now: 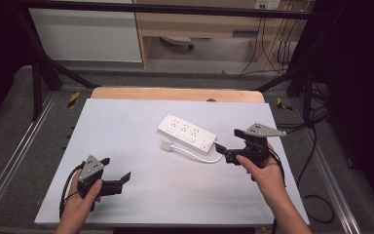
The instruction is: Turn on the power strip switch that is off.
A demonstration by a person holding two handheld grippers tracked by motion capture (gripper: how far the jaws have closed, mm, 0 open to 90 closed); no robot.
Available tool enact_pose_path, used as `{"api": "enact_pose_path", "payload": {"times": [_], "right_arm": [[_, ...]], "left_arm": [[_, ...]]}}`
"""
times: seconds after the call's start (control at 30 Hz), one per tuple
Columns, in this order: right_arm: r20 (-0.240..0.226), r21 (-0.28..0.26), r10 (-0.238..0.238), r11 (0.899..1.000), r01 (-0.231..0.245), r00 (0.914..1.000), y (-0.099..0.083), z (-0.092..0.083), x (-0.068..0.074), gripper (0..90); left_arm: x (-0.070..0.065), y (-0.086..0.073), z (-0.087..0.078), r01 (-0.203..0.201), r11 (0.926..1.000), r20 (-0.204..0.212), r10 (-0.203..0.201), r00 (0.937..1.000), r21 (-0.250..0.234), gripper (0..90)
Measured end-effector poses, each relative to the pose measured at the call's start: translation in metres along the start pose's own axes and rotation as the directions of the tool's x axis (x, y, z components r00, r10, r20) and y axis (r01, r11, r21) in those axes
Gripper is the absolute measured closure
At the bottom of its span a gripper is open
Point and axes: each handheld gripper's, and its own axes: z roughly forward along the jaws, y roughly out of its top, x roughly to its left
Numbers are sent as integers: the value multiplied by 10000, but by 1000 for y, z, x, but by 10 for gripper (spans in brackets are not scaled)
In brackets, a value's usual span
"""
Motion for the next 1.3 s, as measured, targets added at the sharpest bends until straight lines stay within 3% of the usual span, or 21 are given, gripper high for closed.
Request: {"api": "enact_pose_path", "payload": {"times": [0.43,0.83,1.23,1.3], "right_arm": [[-77,298,-315,9991,317,9995,11,15,1,33],[86,-61,-492,9988,493,9988,18,26,0,248],[-33,85,-396,9992,397,9992,16,42,-3,389],[38,124,-481,9988,480,9988,15,46,-3,448]], "left_arm": [[0,0,0,-7,10000,9,7,10000,14,63],[0,0,0,-16,10000,21,16,10000,10,63],[0,0,0,2,10000,28,-2,10000,-23,63],[0,0,0,-4,10000,35,4,10000,-28,63]]}}
